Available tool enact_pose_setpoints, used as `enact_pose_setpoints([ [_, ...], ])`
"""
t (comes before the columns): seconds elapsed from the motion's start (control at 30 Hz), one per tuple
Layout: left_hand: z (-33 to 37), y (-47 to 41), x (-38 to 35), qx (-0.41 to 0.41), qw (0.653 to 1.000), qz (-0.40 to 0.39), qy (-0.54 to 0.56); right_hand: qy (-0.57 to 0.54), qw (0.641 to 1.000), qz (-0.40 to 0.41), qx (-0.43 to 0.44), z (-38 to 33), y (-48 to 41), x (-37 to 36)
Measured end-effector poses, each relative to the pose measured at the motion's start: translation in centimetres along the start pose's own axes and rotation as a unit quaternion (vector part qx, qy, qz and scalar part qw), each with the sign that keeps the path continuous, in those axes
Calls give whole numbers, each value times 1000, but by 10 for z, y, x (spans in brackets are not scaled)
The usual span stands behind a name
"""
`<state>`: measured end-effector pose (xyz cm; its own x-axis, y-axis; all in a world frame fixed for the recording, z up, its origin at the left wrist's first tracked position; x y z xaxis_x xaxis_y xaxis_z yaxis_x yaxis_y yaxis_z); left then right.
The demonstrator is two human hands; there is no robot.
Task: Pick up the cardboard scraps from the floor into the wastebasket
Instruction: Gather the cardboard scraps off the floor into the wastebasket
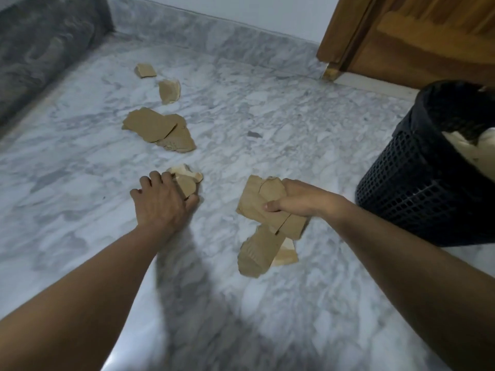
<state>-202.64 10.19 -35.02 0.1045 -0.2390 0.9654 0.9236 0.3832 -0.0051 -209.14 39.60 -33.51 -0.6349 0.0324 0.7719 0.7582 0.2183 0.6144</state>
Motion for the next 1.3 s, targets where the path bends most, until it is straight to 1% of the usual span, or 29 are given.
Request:
enact_pose_setpoints([
  [0.07,6,1,-3,-13,1000,-4,4,93,995,-10,20,-10,14,-13],
  [0.1,7,1,-6,-18,1000,-9,10,116,993,-7,37,-17,20,-20],
  [0.2,7,2,-9,-25,999,-20,5,136,988,4,78,-33,39,-47],
  [0.23,6,2,-9,-28,999,-22,-3,160,983,7,85,-37,45,-58],
  [0.3,6,4,-8,-25,999,-28,-14,198,977,19,73,-39,54,-73],
  [0.37,5,2,-8,-6,999,-38,-1,168,985,20,26,-33,55,-76],
  [0.43,5,-1,-7,25,998,-52,38,112,993,10,-23,-26,51,-75],
  [0.5,2,-5,-6,62,993,-68,79,52,997,4,-51,-21,46,-74],
  [0.6,0,-7,-8,85,988,-85,98,17,999,0,-39,-18,43,-72],
  [0.63,2,-5,-10,80,988,-91,96,3,999,-4,-33,-17,42,-71],
  [0.7,10,0,-12,40,992,-94,79,-40,999,-5,-19,-13,44,-64],
  [0.77,22,3,-8,-16,995,-83,49,-72,997,15,0,-10,49,-42],
  [0.8,29,3,-2,-41,996,-75,34,-69,997,29,11,-10,53,-25],
  [0.9,57,-10,31,-89,994,-40,42,-4,997,70,38,-7,74,41],
  [0.97,88,-28,65,-133,990,-13,49,32,993,103,47,-5,94,94],
  [1.07,144,-53,115,-188,981,18,46,49,982,176,49,4,135,170],
  [1.13,188,-62,150,-216,972,44,83,21,971,237,41,20,165,214],
  [1.2,240,-61,184,-251,956,72,137,-15,956,291,24,46,191,248],
  [1.27,295,-57,210,-271,940,83,190,-50,941,333,-13,85,210,269],
  [1.3,322,-56,217,-274,935,75,211,-69,934,348,-37,109,216,275],
])
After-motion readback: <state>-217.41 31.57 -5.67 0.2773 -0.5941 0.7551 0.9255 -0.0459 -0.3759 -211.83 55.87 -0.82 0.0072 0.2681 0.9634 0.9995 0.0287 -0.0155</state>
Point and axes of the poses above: each hand's wrist, its own y-axis away from the middle knuckle, its own x-axis out of the back of the hand, z = x × y, the point moved 9 cm from there along -y, towards the middle knuckle, and after that the axes turned 11 degrees about y, right-handed, at the moved point
